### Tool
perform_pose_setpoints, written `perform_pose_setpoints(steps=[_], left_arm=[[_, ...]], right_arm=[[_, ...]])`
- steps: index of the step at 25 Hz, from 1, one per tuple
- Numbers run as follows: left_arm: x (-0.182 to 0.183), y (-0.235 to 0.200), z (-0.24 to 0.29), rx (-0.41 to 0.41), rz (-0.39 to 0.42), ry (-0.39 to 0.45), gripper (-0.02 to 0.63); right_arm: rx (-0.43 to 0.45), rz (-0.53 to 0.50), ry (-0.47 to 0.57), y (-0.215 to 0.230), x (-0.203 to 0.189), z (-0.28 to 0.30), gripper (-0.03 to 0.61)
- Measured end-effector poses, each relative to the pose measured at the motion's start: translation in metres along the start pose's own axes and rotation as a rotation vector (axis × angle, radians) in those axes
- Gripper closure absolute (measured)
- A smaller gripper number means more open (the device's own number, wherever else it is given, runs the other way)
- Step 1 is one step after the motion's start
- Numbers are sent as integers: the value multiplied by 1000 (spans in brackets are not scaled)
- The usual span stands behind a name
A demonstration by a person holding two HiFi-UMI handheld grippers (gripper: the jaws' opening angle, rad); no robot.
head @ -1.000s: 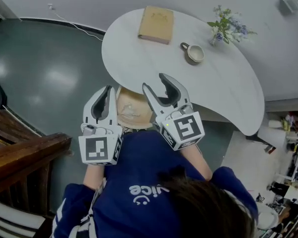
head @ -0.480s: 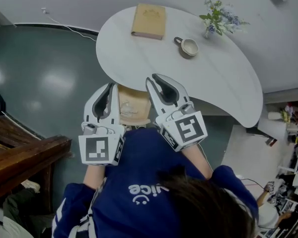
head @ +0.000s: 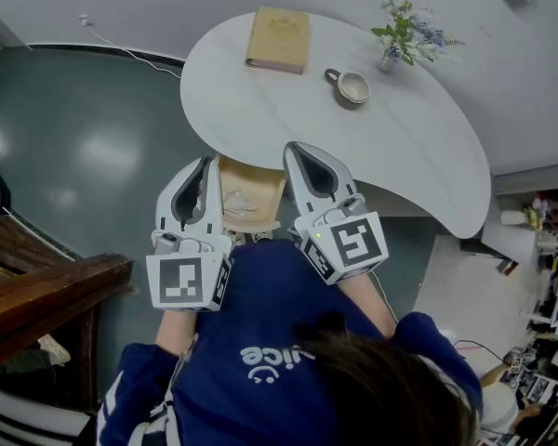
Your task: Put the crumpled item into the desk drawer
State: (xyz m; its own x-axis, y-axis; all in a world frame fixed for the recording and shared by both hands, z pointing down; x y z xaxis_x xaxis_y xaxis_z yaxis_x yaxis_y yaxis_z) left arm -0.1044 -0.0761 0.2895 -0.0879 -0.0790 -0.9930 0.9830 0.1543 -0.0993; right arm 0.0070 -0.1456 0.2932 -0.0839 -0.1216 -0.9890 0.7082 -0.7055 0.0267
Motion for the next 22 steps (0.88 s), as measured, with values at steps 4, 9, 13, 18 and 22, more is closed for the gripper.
perform_pose_setpoints(steps=[4,9,13,18,22], left_arm=[[2,2,0,-9,4,2,604],[4,1,3,-26,21,-8,609],[1,0,5,-30,23,-11,610],[0,-6,9,-25,18,-19,609],[0,-8,11,-24,22,-23,609]], right_arm=[[-7,-8,-5,1,-2,1,571],[-15,-23,-11,1,-4,5,572],[-17,-28,-17,2,-8,8,572],[-16,-34,-26,2,-9,15,572],[-10,-39,-34,2,-11,17,572]])
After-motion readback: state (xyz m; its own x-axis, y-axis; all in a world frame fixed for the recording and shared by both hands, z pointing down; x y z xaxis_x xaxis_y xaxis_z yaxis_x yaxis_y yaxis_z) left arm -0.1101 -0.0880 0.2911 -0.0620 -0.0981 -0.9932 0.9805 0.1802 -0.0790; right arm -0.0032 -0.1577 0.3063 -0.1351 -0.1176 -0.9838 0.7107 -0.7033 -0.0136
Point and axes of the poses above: the fingertips, and each gripper's own axes: z forward along the fingers, y to its right, x out of its top, the point moved 2 cm from there along -z, backward along the fingers, and after that the axes turned 10 degrees about -x, right-handed, at the moved point
